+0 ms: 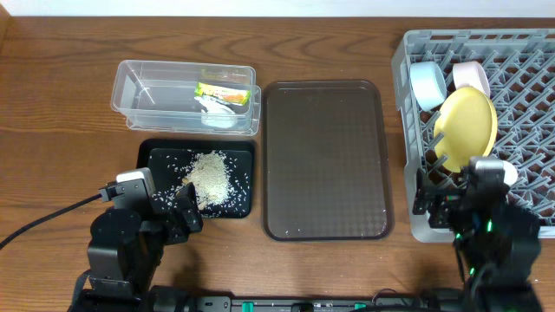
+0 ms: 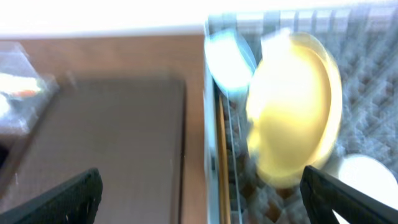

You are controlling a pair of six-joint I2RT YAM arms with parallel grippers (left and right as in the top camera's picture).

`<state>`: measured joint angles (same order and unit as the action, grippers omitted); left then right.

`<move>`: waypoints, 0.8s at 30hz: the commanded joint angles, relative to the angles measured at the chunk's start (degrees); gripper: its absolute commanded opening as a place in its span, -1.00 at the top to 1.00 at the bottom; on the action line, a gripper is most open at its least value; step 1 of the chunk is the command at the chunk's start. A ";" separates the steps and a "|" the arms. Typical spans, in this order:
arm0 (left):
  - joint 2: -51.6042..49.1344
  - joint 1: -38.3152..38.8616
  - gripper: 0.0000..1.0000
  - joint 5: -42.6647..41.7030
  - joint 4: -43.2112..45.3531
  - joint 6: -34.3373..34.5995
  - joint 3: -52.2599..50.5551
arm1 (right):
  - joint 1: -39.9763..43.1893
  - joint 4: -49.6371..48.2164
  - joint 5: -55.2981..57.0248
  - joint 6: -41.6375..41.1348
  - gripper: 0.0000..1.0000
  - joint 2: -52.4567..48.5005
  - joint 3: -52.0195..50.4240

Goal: Sort waste into correct bins and load items into the dishwasher rack

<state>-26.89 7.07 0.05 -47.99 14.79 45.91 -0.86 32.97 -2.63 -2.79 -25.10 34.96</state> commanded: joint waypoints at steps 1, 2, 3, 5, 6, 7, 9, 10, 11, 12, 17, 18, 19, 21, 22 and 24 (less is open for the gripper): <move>0.04 -0.26 -0.92 0.61 0.09 0.07 -0.33 | -1.79 -5.90 0.66 0.24 -0.98 8.37 -8.44; 0.04 -0.26 -0.93 0.63 0.09 0.07 -0.33 | -2.10 -8.96 0.59 0.13 -0.98 11.17 -11.43; 0.04 -0.26 -0.93 0.63 0.11 0.07 -0.33 | -2.45 -11.93 0.61 -0.17 -0.98 13.75 -14.34; 0.04 -0.26 -0.93 0.63 0.09 0.07 -0.33 | -2.95 -17.18 0.37 -0.17 -0.98 17.94 -19.47; 0.04 -0.26 -0.93 0.63 0.09 0.07 -0.33 | -3.19 -19.50 0.44 -0.15 -0.98 19.47 -21.70; 0.04 -0.26 -0.93 0.63 0.09 0.07 -0.33 | -3.39 -21.86 0.44 -0.15 -0.98 20.81 -23.76; 0.04 -0.26 -0.93 0.63 0.09 0.07 -0.33 | -3.39 -26.29 0.46 -0.13 -0.98 22.67 -27.19; 0.04 -0.26 -0.93 0.61 0.09 0.07 -0.33 | -3.39 -28.59 0.66 -0.11 -0.98 23.52 -28.87; 0.04 -0.26 -0.93 0.61 0.11 0.07 -0.33 | -3.39 -31.26 0.81 0.09 -0.99 24.44 -30.80; 0.04 -0.26 -0.93 0.63 0.09 0.07 -0.33 | -3.39 -34.16 0.83 0.44 -0.99 24.87 -32.72; 0.04 -0.26 -0.93 0.63 0.09 0.07 -0.33 | -3.50 -33.24 1.25 1.38 -0.99 24.83 -34.67; 0.04 -0.26 -0.93 0.61 0.09 0.07 -0.33 | -3.50 -32.15 1.07 1.29 -0.99 24.83 -34.67; 0.04 -0.26 -0.93 0.61 0.09 0.07 -0.33 | -3.50 -30.58 0.52 1.14 -0.99 24.83 -34.64; 0.04 -0.26 -0.93 0.63 0.09 0.07 -0.33 | -3.50 -28.76 0.87 1.14 -0.99 24.74 -34.64; 0.04 -0.26 -0.93 0.63 0.11 0.07 -0.33 | -3.50 -28.92 0.87 1.14 -0.98 24.61 -34.64; 0.04 -0.26 -0.93 0.63 0.09 0.07 -0.33 | -3.50 -28.81 0.87 1.14 -0.98 24.57 -34.64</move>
<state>-26.89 7.07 0.05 -47.99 14.79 45.58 -3.90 3.88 -2.09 -2.33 -0.71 0.40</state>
